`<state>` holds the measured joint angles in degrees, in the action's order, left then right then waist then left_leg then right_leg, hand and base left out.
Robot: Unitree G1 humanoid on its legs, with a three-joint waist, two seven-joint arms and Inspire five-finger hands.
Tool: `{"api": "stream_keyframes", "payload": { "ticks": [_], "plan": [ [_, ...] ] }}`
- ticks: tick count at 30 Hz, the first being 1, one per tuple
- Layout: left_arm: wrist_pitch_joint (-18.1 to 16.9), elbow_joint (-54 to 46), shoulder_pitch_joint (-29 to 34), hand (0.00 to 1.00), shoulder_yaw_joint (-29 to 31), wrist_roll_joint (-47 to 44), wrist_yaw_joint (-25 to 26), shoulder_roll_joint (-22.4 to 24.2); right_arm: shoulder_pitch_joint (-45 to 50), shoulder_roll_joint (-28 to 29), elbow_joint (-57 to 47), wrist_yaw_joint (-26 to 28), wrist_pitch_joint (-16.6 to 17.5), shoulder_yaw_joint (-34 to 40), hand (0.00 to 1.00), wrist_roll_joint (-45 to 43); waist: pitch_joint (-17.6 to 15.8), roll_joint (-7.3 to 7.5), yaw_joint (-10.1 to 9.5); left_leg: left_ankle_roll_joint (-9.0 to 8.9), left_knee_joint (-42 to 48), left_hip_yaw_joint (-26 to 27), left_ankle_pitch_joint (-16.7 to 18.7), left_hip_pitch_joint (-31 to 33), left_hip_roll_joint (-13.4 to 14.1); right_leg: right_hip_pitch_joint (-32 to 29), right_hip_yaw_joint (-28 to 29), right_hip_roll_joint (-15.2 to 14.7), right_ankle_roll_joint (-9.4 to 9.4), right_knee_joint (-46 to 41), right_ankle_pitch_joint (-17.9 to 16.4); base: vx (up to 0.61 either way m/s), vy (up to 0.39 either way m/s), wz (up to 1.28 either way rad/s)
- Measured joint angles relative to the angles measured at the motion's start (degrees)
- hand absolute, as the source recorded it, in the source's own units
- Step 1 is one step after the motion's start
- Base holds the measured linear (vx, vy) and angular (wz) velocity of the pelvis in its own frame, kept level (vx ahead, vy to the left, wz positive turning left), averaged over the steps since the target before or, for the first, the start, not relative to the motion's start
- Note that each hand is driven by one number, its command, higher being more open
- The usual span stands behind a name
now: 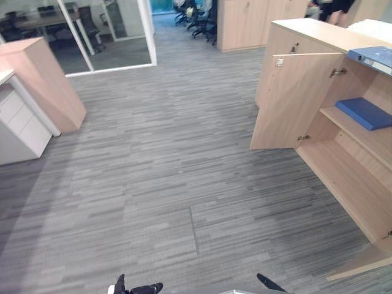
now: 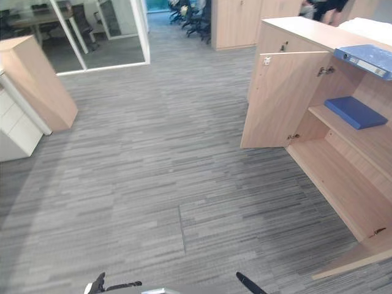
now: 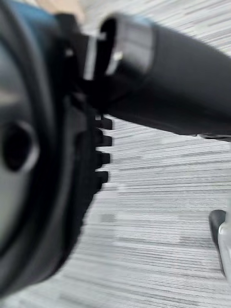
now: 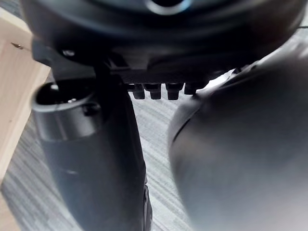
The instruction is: Walk over to the cabinet, pick up the folder, carry it to the office cabinet, place the folder inside the office cabinet, then close the office cabinet door
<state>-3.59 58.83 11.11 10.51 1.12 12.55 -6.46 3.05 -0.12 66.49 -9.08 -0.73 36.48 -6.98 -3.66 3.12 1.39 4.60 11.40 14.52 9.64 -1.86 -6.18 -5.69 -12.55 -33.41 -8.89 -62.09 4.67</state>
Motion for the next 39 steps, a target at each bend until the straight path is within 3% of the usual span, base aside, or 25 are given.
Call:
{"api": "stream_keyframes", "payload": {
  "ticks": [2, 4, 5, 7, 8, 9, 10, 12, 13, 16, 18, 19, 20, 21, 24, 25, 27, 30, 31, 33, 35, 36, 37, 38, 39],
  "plan": [
    [0.46, 1.84, -0.20, 1.00, -0.23, -0.61, -0.11, 0.73, -0.46, -1.15, -0.65, 0.06, -0.34, -0.05, 1.00, -0.50, -1.05, -2.06, 0.08, 0.12, -3.08, -0.02, 0.05, -5.33, 0.98, -1.43, -8.40, 0.94, 1.59, -4.00, -7.27, 0.28, 0.068, -0.23],
    [0.53, 2.88, -0.88, 1.00, -0.67, -0.60, -0.53, 1.31, -1.18, -1.86, -1.37, -0.02, -0.14, -1.89, 1.00, -1.08, -2.75, -3.93, 0.67, 0.13, -4.29, 0.00, 0.04, -8.29, 3.52, -3.04, -14.99, 5.59, 7.42, 0.39, -15.87, 0.25, -0.027, -0.10],
    [0.53, 2.93, -1.31, 1.00, -0.78, -0.63, -0.67, 1.38, -1.18, -1.93, -2.16, -0.14, 0.02, -3.19, 1.00, -1.90, -3.93, -4.23, 0.69, 0.13, -4.39, 0.01, 0.04, -9.36, 4.53, -3.26, -16.88, 7.44, 8.62, 5.17, -18.07, 0.22, -0.125, -0.06],
    [0.50, 2.68, -1.99, 1.00, -0.50, -0.62, -0.60, 1.41, -0.54, -0.98, -4.70, -0.59, 0.44, -6.48, 1.00, -2.36, -5.19, -3.88, 0.72, 0.09, -5.05, 1.03, 0.04, -11.22, 6.10, -4.43, -19.45, 10.92, 11.00, 20.56, -19.02, 0.21, -0.210, -0.08],
    [0.44, 2.55, -1.89, 1.00, -0.40, -0.58, -0.42, 1.37, 0.13, -0.40, -6.00, -1.03, 0.98, -7.67, 1.00, -2.86, -5.19, -3.64, 0.66, -1.43, -6.62, 2.65, 0.44, -12.50, 6.62, -5.35, -20.16, 12.49, 12.15, 29.31, -16.73, 0.17, -0.212, -0.12],
    [0.45, 2.23, -1.75, 1.00, -0.14, -0.57, -0.40, 1.37, 0.29, -0.14, -6.29, -1.22, 1.27, -8.33, 1.00, -3.52, -5.21, -3.33, 0.64, -2.76, -7.56, 3.56, 0.94, -13.47, 6.82, -5.70, -20.29, 13.16, 12.08, 33.34, -14.27, 0.19, -0.203, -0.24],
    [0.62, 2.17, -1.96, 1.00, 0.47, -0.55, -0.24, 1.89, 0.42, -0.46, -6.59, -1.42, 1.60, -8.83, 1.00, -5.51, -5.79, -3.32, 0.71, -5.55, -9.40, 4.79, 1.74, -16.07, 8.05, -5.76, -20.11, 14.70, 7.41, 33.76, -10.65, 0.23, -0.214, -0.47],
    [0.48, 1.99, -2.00, 1.00, 1.24, -0.40, -0.01, 3.12, 0.10, -0.58, -7.40, -1.91, 2.27, -10.13, 1.00, -7.99, -5.47, -4.70, 0.53, -6.71, -9.90, 7.37, 2.05, -16.75, 10.25, -6.34, -19.87, 17.78, 7.68, 33.35, -13.58, 0.32, -0.305, -0.53],
    [0.50, 1.97, -2.60, 1.00, 1.38, -0.45, -0.15, 3.42, 0.18, -0.31, -7.72, -1.90, 2.67, -10.61, 1.00, -10.04, -5.71, -4.88, 0.93, -7.25, -9.93, 8.67, 2.03, -17.84, 11.99, -6.12, -20.02, 19.47, 7.43, 31.59, -16.86, 0.33, -0.352, -0.24],
    [0.38, 0.52, -2.78, 1.00, 2.80, -0.51, -0.26, 3.85, 1.13, 0.69, -7.88, -1.59, 2.54, -10.14, 1.00, -11.35, -5.53, -4.40, 1.29, -7.64, -4.73, 8.84, 2.06, -18.28, 15.22, -3.33, -20.64, 22.11, 7.17, 32.16, -20.10, 0.29, -0.330, -0.10],
    [0.42, -1.24, -2.63, 1.00, 6.54, -0.67, -0.53, 4.50, 2.17, 1.51, -8.25, -1.10, 2.52, -9.60, 1.00, -11.53, -5.11, -4.07, 1.58, -8.66, 14.40, 8.05, 2.68, -11.53, 21.64, 0.63, -21.11, 25.79, 6.66, 36.13, -20.68, 0.32, -0.380, -0.13],
    [0.44, -1.86, -2.43, 1.00, 7.94, -0.82, -0.54, 5.10, 2.48, 1.57, -8.33, -0.91, 2.48, -9.17, 1.00, -11.58, -4.92, -4.41, 1.56, -7.62, 21.63, 7.34, 1.78, -8.60, 24.13, 1.79, -20.83, 27.40, 6.77, 37.68, -20.36, 0.27, -0.266, -0.37],
    [0.48, -3.46, -1.22, 1.00, 10.52, -1.97, -0.61, 6.37, 2.81, 1.31, -8.26, -0.75, 2.33, -8.61, 1.00, -11.56, -4.47, -5.29, 1.20, -5.06, 35.20, 4.85, -1.68, -3.13, 28.40, 3.76, -19.44, 30.80, 6.26, 40.45, -20.09, 0.27, -0.149, -0.79],
    [0.46, -4.47, 0.03, 1.00, 12.26, -3.41, -0.50, 7.49, 2.86, 0.85, -7.94, -0.50, 2.06, -8.39, 1.00, -11.53, -4.41, -6.29, 0.48, -5.46, 46.43, 2.67, -1.68, 1.07, 30.39, 5.95, -17.20, 33.63, 5.60, 42.34, -20.21, 0.29, -0.094, -0.93],
    [0.44, -4.96, 1.56, 1.00, 12.73, -5.07, -0.37, 7.58, 2.16, -0.31, -4.26, -0.24, 1.46, -8.17, 1.00, -10.93, -4.76, -5.12, -0.01, -6.91, 54.73, 0.39, 0.59, 7.94, 27.42, 11.08, -13.14, 35.41, 5.53, 46.63, -20.11, 0.31, -0.034, -0.80],
    [0.12, -6.63, 1.81, 1.00, 12.55, -5.60, -0.55, 7.64, 2.21, -0.89, -1.58, -0.25, 0.85, -7.74, 1.00, -10.80, -4.85, -4.29, -0.96, -7.24, 51.59, 0.32, 2.57, 11.19, 24.85, 13.25, -11.01, 35.39, 5.35, 48.55, -19.64, 0.38, -0.041, -0.76],
    [-0.12, -7.80, 1.88, 1.00, 12.16, -5.56, -0.53, 7.68, 2.22, -1.33, -0.36, -0.39, -0.13, -7.32, 1.00, -10.84, -5.02, -4.10, -1.43, -7.39, 46.43, 0.01, 3.88, 13.35, 23.07, 14.90, -9.31, 35.34, 4.96, 50.01, -19.28, 0.29, 0.025, -0.65],
    [-0.12, -9.23, 1.90, 1.00, 11.74, -5.50, -0.05, 7.76, 1.97, -1.46, -0.31, -0.30, -0.45, -8.39, 1.00, -10.77, -5.56, -3.58, -1.57, -9.22, 21.80, -6.85, 3.81, 16.29, 16.36, 17.74, -4.64, 34.11, 5.84, 52.33, -19.25, 0.36, 0.112, -0.88],
    [-0.10, -9.17, 1.97, 1.00, 11.77, -5.51, 0.74, 7.88, 2.05, -1.29, -0.29, -0.30, -0.38, -8.34, 1.00, -10.69, -5.57, -3.48, -1.91, -9.57, 13.12, -11.76, 2.04, 16.08, 13.75, 18.98, -2.85, 33.54, 6.85, 53.26, -19.81, 0.41, 0.188, -0.88],
    [-0.10, -8.75, 2.16, 1.00, 11.73, -5.48, 1.54, 8.14, 2.15, -1.33, -0.30, -0.27, -0.35, -8.35, 1.00, -10.53, -5.43, -3.71, -2.47, -8.89, 9.21, -17.56, -0.82, 16.75, 11.65, 21.03, -0.38, 32.54, 8.99, 53.69, -21.05, 0.50, 0.260, -0.89],
    [-0.01, -7.22, 2.40, 1.00, 12.52, -5.64, 1.96, 8.30, 2.36, -1.38, -0.39, -0.10, -0.19, -8.30, 1.00, -9.76, -4.42, -4.05, -3.90, -9.27, 12.51, -17.22, -5.60, 16.88, 10.81, 21.74, 2.94, 30.36, 12.16, 51.75, -22.88, 0.53, 0.354, -1.02],
    [0.01, -5.95, 2.16, 1.00, 13.31, -5.61, 1.99, 7.53, 2.32, -0.47, -0.60, 0.25, -0.18, -7.90, 1.00, -8.66, -3.31, -2.48, -4.19, -7.66, 13.71, -13.75, -2.81, 16.18, 9.69, 18.34, 3.49, 26.81, 14.28, 44.79, -24.10, 0.51, 0.385, -0.93],
    [0.00, -5.55, 2.12, 1.00, 13.47, -5.64, 2.04, 7.32, 1.82, -0.45, -0.66, 0.41, -0.12, -7.27, 1.00, -8.41, -3.18, -2.11, -4.35, -6.96, 13.68, -12.28, -1.90, 15.29, 9.25, 15.56, 3.56, 25.06, 14.44, 38.91, -24.18, 0.56, 0.471, -1.00],
    [-0.01, -4.90, 2.18, 1.00, 13.31, -5.66, 1.95, 6.42, 0.60, 0.27, -0.74, 0.76, -0.25, -6.31, 1.00, -8.24, -3.56, -1.07, -4.39, -5.48, 12.66, -9.28, -0.62, 12.49, 7.73, 9.33, 3.53, 20.44, 12.28, 24.58, -22.67, 0.43, 0.379, -0.82],
    [0.24, -3.77, 2.07, 1.00, 12.58, -5.66, 1.72, 5.21, -0.20, 0.57, -0.71, 1.26, -0.51, -6.06, 1.00, -8.37, -3.94, -0.24, -3.73, -3.91, 11.13, -7.05, 0.30, 9.07, 5.65, 4.77, 1.67, 15.14, 6.15, 12.56, -19.29, 0.41, 0.369, -0.68]
  ]
}}
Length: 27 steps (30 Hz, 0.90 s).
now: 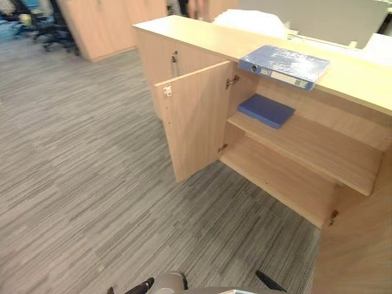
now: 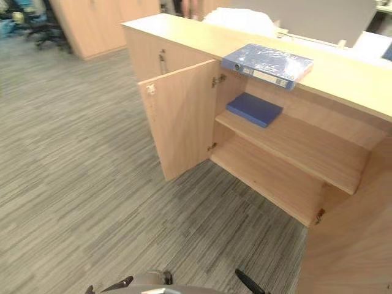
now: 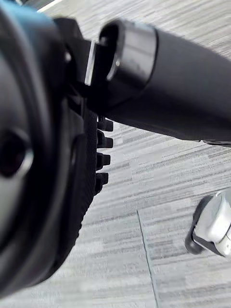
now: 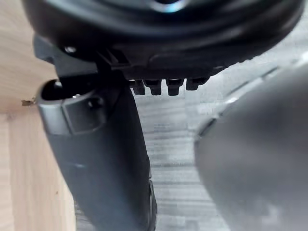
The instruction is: Walk over to the cabinet, pick up the folder, carry it to the office cabinet, place the folder inside the office cabinet, then close the office cabinet door
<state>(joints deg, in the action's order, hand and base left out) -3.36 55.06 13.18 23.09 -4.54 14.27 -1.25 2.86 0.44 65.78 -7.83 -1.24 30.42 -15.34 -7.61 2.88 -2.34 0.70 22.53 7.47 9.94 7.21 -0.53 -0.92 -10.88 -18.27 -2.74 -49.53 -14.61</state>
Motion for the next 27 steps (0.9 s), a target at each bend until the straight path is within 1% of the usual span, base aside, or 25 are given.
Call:
{"api": "stream_keyframes", "payload": {
  "ticks": [1, 2, 3, 4, 5, 6, 8, 9, 11, 12, 13, 14, 15, 16, 17, 18, 19, 20, 21, 22, 23, 24, 25, 26, 27],
  "plan": [
    [0.20, 0.38, -0.03, 1.00, -0.61, -0.01, -0.15, -0.35, -0.13, -0.23, -0.04, 0.40, 0.01, -0.11, 1.00, 0.00, 0.03, -0.04, 0.24, 0.75, -0.62, 0.62, 0.45, -1.62, -0.76, -1.16, -1.97, -2.41, -1.80, -3.81, 0.75, 0.37, 0.323, -0.36],
    [0.25, 0.36, -0.09, 1.00, -1.79, -0.01, -0.59, -0.43, -0.54, -1.08, -0.05, 0.35, 0.11, -0.58, 1.00, 0.55, -0.01, -0.59, 0.81, 1.86, -2.42, 1.35, 1.13, -5.20, -1.21, -1.76, -7.14, -5.92, -2.87, -7.88, 0.91, 0.25, 0.246, -0.21],
    [0.14, 0.28, -0.36, 1.00, -2.25, -0.01, -0.90, -0.38, -0.50, -1.79, -0.01, 0.27, 0.35, -1.36, 1.00, 1.65, 0.03, -1.48, 0.87, 2.05, -4.56, 1.50, 1.24, -7.47, -1.12, -2.35, -10.46, -6.90, -2.52, -8.27, 0.63, 0.32, 0.311, -0.30],
    [0.03, 0.13, -0.71, 1.00, -3.09, 0.02, -1.18, -0.40, -0.84, -2.27, 0.08, 0.28, 0.60, -2.54, 1.00, 1.83, -0.08, -2.10, 0.87, 2.18, -8.08, 2.46, 1.13, -11.02, -0.40, -3.18, -14.43, -6.52, -0.10, -5.27, -0.22, 0.24, 0.220, -0.37],
    [0.08, 0.24, -0.65, 1.00, -3.67, 0.00, -1.25, -0.43, -0.94, -2.33, 0.11, 0.31, 0.68, -2.83, 1.00, 1.85, -0.21, -2.30, 0.86, 2.18, -9.21, 3.12, 1.14, -12.63, 0.03, -3.53, -15.35, -5.76, 1.43, -2.73, -0.79, 0.28, 0.200, -0.60],
    [0.15, 0.28, -0.66, 1.00, -4.14, -0.02, -1.78, -0.56, -1.08, -2.24, 0.10, 0.58, 0.93, -3.06, 1.00, 1.79, -0.38, -2.61, 0.91, 2.09, -11.11, 4.44, 1.17, -14.76, 0.78, -4.86, -16.06, -3.46, 3.68, 3.30, -1.25, 0.19, 0.084, -0.59],
    [0.18, 0.37, -0.76, 1.00, -4.78, -0.03, -2.15, -0.60, -1.72, -2.26, -0.08, 1.12, 1.40, -3.25, 1.00, 1.78, -0.91, -3.21, 1.35, 1.68, -12.88, 5.99, 1.19, -16.34, 1.84, -7.18, -15.84, 0.36, 5.30, 11.94, -0.60, 0.22, 0.038, -0.54],
    [0.18, 0.41, -1.05, 1.00, -5.29, -0.03, -2.30, -0.49, -2.02, -2.35, -0.26, 1.14, 1.50, -3.63, 1.00, 1.77, -1.17, -3.43, 1.71, 1.20, -14.06, 7.00, 1.23, -17.25, 2.50, -8.98, -16.02, 2.93, 5.93, 18.40, 1.09, 0.27, -0.023, -0.44],
    [0.17, 0.41, -1.67, 1.00, -5.68, -0.01, -2.34, -0.74, -1.80, -2.08, -1.05, 1.16, 1.57, -3.56, 1.00, 1.74, -1.69, -3.19, 2.32, -0.11, -15.84, 7.64, 1.59, -19.42, 2.66, -10.85, -15.96, 4.90, 5.45, 25.75, 5.25, 0.24, -0.068, -0.19],
    [0.17, 0.40, -1.81, 1.00, -5.64, 0.01, -2.32, -0.70, -1.30, -1.81, -1.67, 1.18, 1.55, -3.53, 1.00, 1.57, -2.17, -3.11, 2.82, -1.38, -16.19, 7.71, 2.56, -20.71, 3.02, -10.98, -15.35, 5.52, 4.18, 28.02, 9.36, 0.26, -0.144, 0.05],
    [0.13, 0.40, -1.84, 1.00, -5.66, 0.01, -2.30, -0.48, -0.19, -1.83, -2.03, 1.25, 1.56, -3.33, 1.00, 1.55, -2.14, -3.01, 2.89, -2.51, -16.07, 7.44, 3.81, -21.66, 3.88, -10.71, -15.09, 6.16, 2.67, 27.34, 12.07, 0.27, -0.173, 0.05],
    [0.15, 0.41, -2.04, 1.00, -5.63, 0.01, -2.30, -0.28, 0.17, -1.94, -2.23, 1.34, 1.54, -3.02, 1.00, 1.15, -2.24, -3.17, 2.88, -3.07, -16.02, 7.43, 4.39, -22.13, 4.50, -10.81, -15.27, 6.56, 1.28, 26.41, 12.15, 0.32, -0.223, 0.06],
    [0.17, 0.38, -2.61, 1.00, -5.05, -0.01, -2.31, 0.70, 0.72, -2.23, -2.60, 1.39, 1.50, -2.64, 1.00, -0.61, -2.04, -4.19, 2.93, -4.03, -15.90, 7.29, 5.39, -22.50, 6.41, -10.94, -16.05, 7.94, 0.37, 24.64, 9.53, 0.37, -0.259, 0.05],
    [0.17, 0.35, -2.91, 1.00, -3.95, -0.28, -2.45, 1.64, 1.13, -2.41, -2.64, 1.42, 1.48, -2.32, 1.00, -1.16, -1.79, -4.73, 2.99, -4.64, -15.56, 7.30, 5.67, -22.61, 7.86, -10.93, -16.75, 8.98, 0.29, 23.68, 7.44, 0.50, -0.324, 0.11],
    [0.14, 0.02, -3.19, 1.00, -2.59, -1.02, -2.80, 1.99, 1.49, -2.33, -2.60, 1.35, 1.48, -2.23, 1.00, -1.26, -1.96, -4.71, 2.98, -4.56, -11.48, 7.21, 5.84, -21.66, 9.15, -10.40, -17.32, 9.96, -0.28, 22.90, 5.11, 0.44, -0.299, 0.10],
    [0.17, -0.26, -3.35, 1.00, -1.54, -1.28, -2.97, 2.12, 1.74, -2.24, -2.55, 1.35, 1.36, -2.26, 1.00, -1.24, -1.98, -4.32, 3.07, -4.21, -6.64, 6.83, 6.03, -19.85, 10.30, -9.68, -17.57, 10.43, -0.53, 22.99, 4.26, 0.45, -0.351, 0.11],
    [0.19, -1.73, -3.31, 1.00, 0.64, -1.88, -2.98, 2.83, 2.70, -1.91, -2.74, 1.34, 1.13, -2.31, 1.00, -1.23, -2.28, -3.98, 3.10, -3.41, 7.62, 5.28, 6.01, -14.43, 13.44, -7.22, -18.06, 11.97, -1.03, 23.70, 2.65, 0.42, -0.387, 0.04],
    [0.16, -3.34, -2.95, 1.00, 2.43, -2.46, -3.06, 3.96, 3.52, -2.25, -3.44, 1.35, 0.90, -2.38, 1.00, -1.25, -2.92, -5.03, 2.86, -0.61, 24.45, 2.42, 3.21, -8.16, 17.46, -3.89, -18.38, 14.89, -1.49, 24.80, 1.16, 0.40, -0.363, -0.08],
    [0.17, -3.95, -2.55, 1.00, 3.17, -2.92, -3.19, 4.61, 3.92, -2.55, -3.65, 1.29, 0.76, -2.53, 1.00, -1.23, -3.00, -5.52, 2.62, -0.90, 31.83, 1.13, 2.47, -5.34, 19.13, -2.54, -18.18, 16.32, -1.78, 25.14, 0.46, 0.36, -0.262, -0.34],
    [0.21, -4.88, -1.74, 1.00, 3.44, -3.86, -3.69, 4.77, 4.24, -2.63, -3.68, 1.03, 0.72, -3.07, 1.00, -1.15, -3.10, -5.60, 2.28, -1.42, 42.25, -0.60, 2.48, -0.91, 20.45, -0.01, -17.33, 17.97, -1.88, 25.41, -1.21, 0.41, -0.217, -0.47],
    [0.21, -5.24, -1.13, 1.00, 2.85, -3.80, -3.98, 4.26, 4.31, -2.34, -3.61, 0.98, 0.60, -3.75, 1.00, -1.11, -2.85, -4.69, 2.23, -1.58, 46.19, -0.48, 2.68, 2.42, 20.01, 2.19, -16.48, 18.41, -1.51, 26.28, -2.22, 0.42, -0.199, -0.41],
    [0.21, -5.29, -0.99, 1.00, 2.66, -3.79, -4.12, 3.82, 4.31, -2.24, -3.56, 0.92, 0.43, -4.26, 1.00, -1.12, -2.74, -4.18, 2.27, -1.66, 46.38, -0.02, 2.80, 4.13, 19.50, 3.37, -16.03, 18.58, -1.48, 27.36, -2.30, 0.44, -0.187, -0.33],
    [0.18, -5.49, -1.02, 1.00, 2.59, -3.79, -4.17, 3.46, 4.18, -2.20, -3.56, 0.96, 0.17, -5.12, 1.00, -1.11, -2.80, -3.44, 2.04, -2.09, 44.19, 0.53, 3.20, 6.94, 18.10, 5.19, -15.18, 18.71, -1.58, 29.36, -2.15, 0.36, -0.111, -0.42],
    [0.11, -5.65, -1.05, 1.00, 2.62, -3.81, -4.17, 3.38, 3.89, -2.04, -3.56, 0.93, 0.11, -5.26, 1.00, -1.11, -2.75, -2.96, 1.22, -2.75, 38.83, 1.38, 3.85, 8.82, 17.03, 6.47, -13.71, 18.75, -1.48, 30.91, -1.98, 0.36, -0.078, -0.52],
    [0.09, -5.99, -1.08, 1.00, 2.62, -3.81, -4.17, 3.46, 3.68, -2.03, -3.55, 0.91, 0.07, -5.41, 1.00, -1.11, -2.79, -2.79, 0.80, -3.24, 35.06, 1.54, 4.22, 9.13, 16.46, 7.15, -12.79, 18.71, -1.34, 31.45, -1.89, 0.35, -0.013, -0.70]
  ]
}}
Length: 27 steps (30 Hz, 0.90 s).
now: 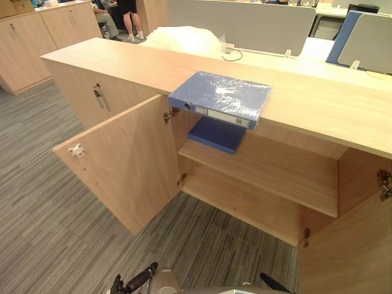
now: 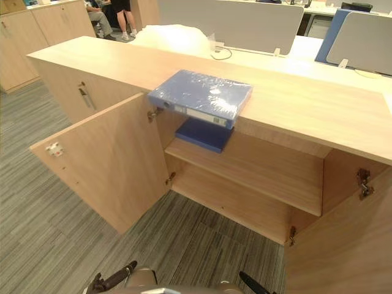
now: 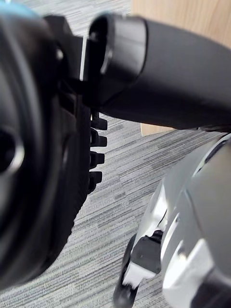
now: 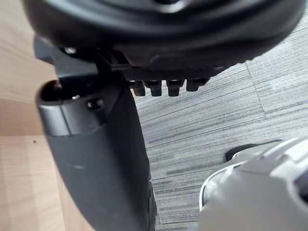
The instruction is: Walk over to the cabinet, pick up the folder, carry it to the office cabinet, place the folder inside the office cabinet, then close the office cabinet door
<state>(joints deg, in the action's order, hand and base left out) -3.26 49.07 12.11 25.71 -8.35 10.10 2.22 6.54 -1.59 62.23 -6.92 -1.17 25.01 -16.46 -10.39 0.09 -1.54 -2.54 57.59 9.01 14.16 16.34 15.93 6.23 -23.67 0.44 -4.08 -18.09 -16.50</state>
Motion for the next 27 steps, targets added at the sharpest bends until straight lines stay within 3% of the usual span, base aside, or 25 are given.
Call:
{"api": "stream_keyframes", "payload": {
  "ticks": [2, 3, 5, 6, 7, 8, 9, 11, 12, 13, 14, 17, 19, 21, 22, 23, 24, 27],
  "plan": [
    [-0.34, -0.50, -0.04, 1.00, 0.53, 0.05, 0.36, 0.66, -2.09, 0.19, 0.52, -0.37, 0.00, -0.53, 1.00, -0.01, -0.17, 0.35, -1.41, -0.96, -18.72, -1.99, 0.19, -0.91, -3.01, 2.50, 3.74, -0.11, 0.94, 1.57, 0.07, 0.36, 0.067, -0.82],
    [-0.34, -0.46, 0.00, 1.00, 0.60, 0.04, 0.51, 0.63, -2.71, 0.42, 0.51, -0.55, 0.03, -1.00, 1.00, -0.01, -0.31, 0.55, -1.42, -1.31, -22.84, -3.41, -0.21, -1.16, -4.07, 3.25, 4.57, -0.34, 1.38, 1.87, -0.04, 0.37, 0.130, -0.76],
    [-0.33, -0.31, 0.03, 1.00, 0.61, 0.06, 0.90, 0.74, -3.39, 1.10, 0.41, -0.66, 0.43, -1.48, 1.00, 0.12, -0.09, 0.58, -1.36, -1.33, -32.82, -7.86, -4.52, -1.96, -7.27, 5.09, 5.99, -0.90, 3.40, 2.97, -0.70, 0.35, 0.191, -0.68],
    [-0.38, 0.75, 0.48, 1.00, 0.84, 0.07, 0.88, 1.47, -3.14, 1.26, -0.48, -0.56, 0.44, -1.72, 1.00, 0.57, 1.20, -0.79, -1.83, -0.47, -36.16, -8.62, -13.25, -2.20, -8.11, 6.77, 8.35, -1.09, 5.57, 3.67, -1.96, 0.38, 0.254, -0.76],
    [-0.33, 1.62, 0.44, 1.00, 1.54, 0.00, 0.71, 1.35, -3.04, 1.53, -0.53, -0.50, 0.41, -2.02, 1.00, 0.59, 1.52, -0.23, -2.10, -2.43, -35.60, -7.79, -12.94, -2.73, -8.33, 7.06, 9.53, -2.19, 6.47, 3.36, -2.47, 0.41, 0.277, -0.78],
    [-0.07, 2.18, 0.19, 1.00, 2.77, -0.06, 0.43, 1.00, -2.78, 1.93, -0.87, -0.50, 0.54, -2.21, 1.00, 0.60, 2.22, 0.67, -2.08, -1.83, -35.88, -6.39, -12.59, -3.31, -9.46, 6.72, 10.39, -3.79, 7.27, 2.68, -2.55, 0.41, 0.289, -0.74],
    [-0.11, 2.63, 0.09, 1.00, 2.87, 0.12, 0.68, 0.22, -2.63, 3.18, -1.42, -0.25, 0.46, -2.14, 1.00, 0.81, 3.33, 2.22, -2.75, -0.61, -38.97, -2.74, -12.02, -5.94, -11.10, 4.15, 12.43, -7.49, 9.44, -2.21, -2.51, 0.44, 0.338, -0.81],
    [-0.16, 3.85, -0.34, 1.00, 2.15, 0.16, 0.53, -0.69, -2.60, 3.25, -2.16, 0.59, 0.19, -2.05, 1.00, 1.21, 3.54, 2.71, -3.07, 0.81, -42.24, 0.53, -11.40, -10.13, -13.22, 0.17, 14.10, -11.55, 10.62, -12.15, -1.32, 0.33, 0.288, -0.71],
    [-0.10, 4.29, -0.48, 1.00, 1.81, 0.19, 0.43, -1.00, -2.45, 3.31, -2.56, 0.75, 0.12, -2.04, 1.00, 1.26, 3.54, 2.80, -3.07, 1.20, -43.17, 1.37, -11.16, -11.75, -13.94, -1.27, 14.21, -12.89, 9.97, -15.96, -0.50, 0.25, 0.260, -0.50],
    [-0.07, 5.20, -0.73, 1.00, 1.36, 0.16, -0.10, -1.44, -2.19, 3.21, -3.13, 1.32, 0.10, -1.81, 1.00, 1.92, 3.50, 2.68, -2.91, 2.13, -45.53, 2.90, -10.58, -15.61, -15.34, -4.66, 14.24, -16.14, 6.59, -25.49, 2.49, 0.23, 0.233, -0.39],
    [-0.05, 5.53, -0.81, 1.00, 1.06, 0.16, -0.37, -1.67, -2.11, 3.15, -3.26, 1.44, 0.20, -1.41, 1.00, 2.63, 3.52, 2.34, -2.80, 2.38, -46.25, 3.36, -10.42, -16.76, -15.69, -5.51, 13.99, -17.16, 5.34, -28.16, 3.13, 0.23, 0.215, -0.37],
    [-0.08, 6.38, -0.44, 1.00, -0.69, 0.03, -1.93, -2.74, -1.56, 3.53, -3.91, 1.32, 0.91, -1.32, 1.00, 2.81, 3.99, 2.37, -2.14, 2.66, -50.14, 4.81, -10.32, -21.47, -15.65, -7.48, 9.91, -21.10, 5.62, -28.21, 2.88, 0.09, 0.064, -0.26],
    [-0.08, 6.98, 0.12, 1.00, -1.70, -0.48, -2.85, -2.97, -1.39, 3.54, -3.95, 1.48, 1.53, -1.53, 1.00, 2.65, 4.32, 1.57, -0.84, 1.96, -50.38, 4.75, -10.25, -21.70, -13.96, -8.12, 9.51, -19.70, 6.97, -21.72, 2.16, 0.06, -0.098, -0.13],
    [-0.10, 7.37, 0.05, 1.00, -3.05, -1.94, -3.60, -3.47, -1.20, 3.30, -3.82, 1.64, 1.56, -2.46, 1.00, 2.33, 4.27, 1.47, -0.75, 0.63, -50.36, 4.66, -10.21, -21.93, -12.67, -7.66, 10.59, -17.17, 8.35, -11.36, 2.88, 0.07, -0.220, -0.06],
    [-0.09, 7.48, 0.19, 1.00, -4.00, -3.60, -3.83, -3.57, -0.33, 2.86, -3.40, 1.69, 1.24, -3.69, 1.00, 2.03, 4.87, 2.06, -0.76, -0.63, -50.85, 4.25, -10.43, -21.83, -12.27, -4.77, 11.62, -15.26, 10.54, -5.51, 1.88, 0.09, -0.264, 0.07],
    [-0.09, 7.20, 0.79, 1.00, -5.38, -5.12, -4.34, -2.84, 0.64, 1.45, -2.91, 1.88, 1.15, -4.17, 1.00, 0.33, 5.39, 0.32, -0.85, -1.39, -52.53, 3.82, -11.21, -22.60, -10.87, -3.57, 10.40, -13.45, 10.05, -2.42, 2.62, 0.11, -0.263, 0.12],
    [-0.10, 6.97, 1.06, 1.00, -5.92, -5.98, -4.50, -2.41, 0.97, 0.94, -2.96, 1.80, 1.22, -4.17, 1.00, -0.03, 5.72, -0.50, -0.73, -1.66, -53.53, 3.19, -11.89, -22.71, -10.29, -3.33, 9.84, -12.51, 9.72, -1.59, 2.88, 0.10, -0.238, 0.14],
    [-0.16, -0.66, 3.22, 1.00, -9.38, -14.00, -4.73, 0.07, 1.20, -0.47, -2.94, 1.52, 1.18, -8.28, 1.00, -2.19, 6.39, -1.50, -0.77, -4.37, -57.90, 2.72, -14.76, -23.42, -7.17, -2.78, 8.53, -8.53, 8.14, 1.71, 3.87, 0.06, -0.216, 0.07]
  ]
}}
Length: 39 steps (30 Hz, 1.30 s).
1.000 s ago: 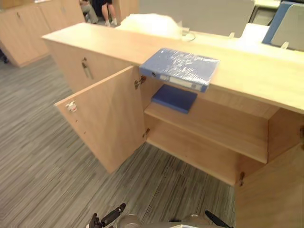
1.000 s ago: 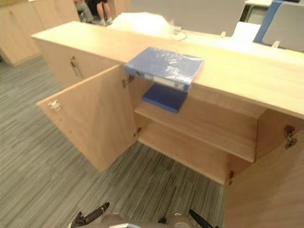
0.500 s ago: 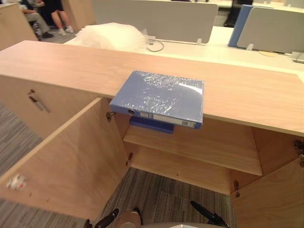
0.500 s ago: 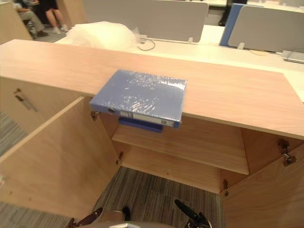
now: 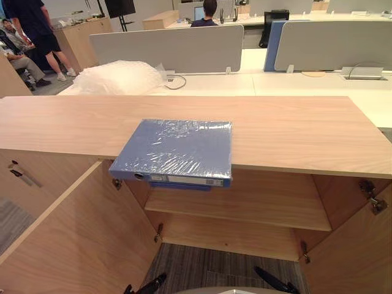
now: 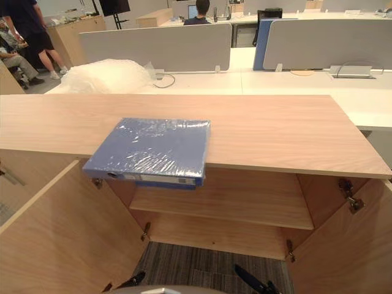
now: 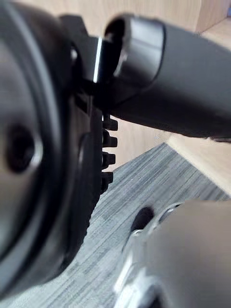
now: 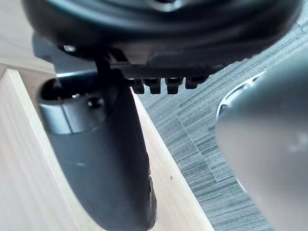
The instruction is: Walk over to the cabinet, pick up the folder, carry it to the office cabinet, place the folder inside the office cabinet, then close the office cabinet door
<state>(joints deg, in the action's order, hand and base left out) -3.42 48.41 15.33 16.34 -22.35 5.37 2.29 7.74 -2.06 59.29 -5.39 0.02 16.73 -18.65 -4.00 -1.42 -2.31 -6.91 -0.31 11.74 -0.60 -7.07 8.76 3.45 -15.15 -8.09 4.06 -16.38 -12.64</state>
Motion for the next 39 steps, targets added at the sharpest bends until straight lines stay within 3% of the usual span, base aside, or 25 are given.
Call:
{"api": "stream_keyframes", "payload": {
  "ticks": [5, 10, 18, 24, 32, 39],
  "plan": [
    [0.14, -9.32, 1.80, 1.00, -7.62, -8.13, -3.29, 0.19, 0.58, 0.29, 0.02, 0.35, -0.24, -4.12, 1.00, -2.14, 1.87, 1.70, -0.11, -0.81, -2.33, -0.24, -0.80, -0.85, 1.73, 2.06, -0.71, 2.68, -0.74, 4.31, 1.11, 0.06, -0.077, 0.03],
    [1.01, -13.63, 2.35, 1.00, -12.95, -9.99, -4.01, 0.69, 0.39, -0.16, -0.01, 1.11, -1.21, -6.46, 1.00, -2.13, 2.30, 1.53, -0.06, -0.82, -3.51, -0.16, -0.82, -1.70, 0.72, 4.70, -0.74, 2.72, 0.12, 9.21, 3.35, 0.06, 0.036, -0.01],
    [2.27, -29.03, 10.15, 1.00, -12.64, -8.64, -3.25, 0.11, 0.50, -0.31, -0.87, 1.68, -1.79, -7.96, 1.00, -1.00, 1.78, 1.67, -0.45, -0.39, -3.53, -2.28, -1.05, -1.47, -0.45, 6.24, -3.11, 1.66, 0.28, 10.17, 3.72, 0.00, 0.027, 0.15],
    [2.41, -40.36, 12.05, 1.00, -9.76, 2.32, -0.48, 1.78, 0.87, -0.39, -2.37, 1.47, -2.51, -8.70, 1.00, 2.97, 1.29, 0.97, -0.95, 0.35, -3.47, -5.58, -1.89, -0.75, -0.99, 7.77, -6.39, 0.91, 0.44, 10.03, 3.62, -0.07, -0.003, 0.28],
    [2.61, -57.54, 14.29, 1.00, -5.31, 22.23, 5.33, 4.95, 0.99, 0.35, -2.30, 0.76, -3.30, -9.13, 1.00, 5.33, 1.81, 2.12, -2.50, 0.12, -2.68, -8.57, -2.31, 1.22, -1.15, 7.70, -9.13, 0.88, 0.68, 9.76, 3.34, -0.02, -0.016, 0.18],
    [2.45, -66.94, 14.59, 1.00, -3.61, 36.44, 16.57, 5.03, 0.96, 0.73, -1.60, -0.80, -3.05, -9.13, 1.00, 5.34, 2.30, 2.57, -3.30, 0.05, -2.35, -9.82, -2.27, 1.97, -1.49, 7.88, -10.28, 0.64, 0.94, 9.81, 3.18, 0.00, -0.008, 0.08]
  ]
}}
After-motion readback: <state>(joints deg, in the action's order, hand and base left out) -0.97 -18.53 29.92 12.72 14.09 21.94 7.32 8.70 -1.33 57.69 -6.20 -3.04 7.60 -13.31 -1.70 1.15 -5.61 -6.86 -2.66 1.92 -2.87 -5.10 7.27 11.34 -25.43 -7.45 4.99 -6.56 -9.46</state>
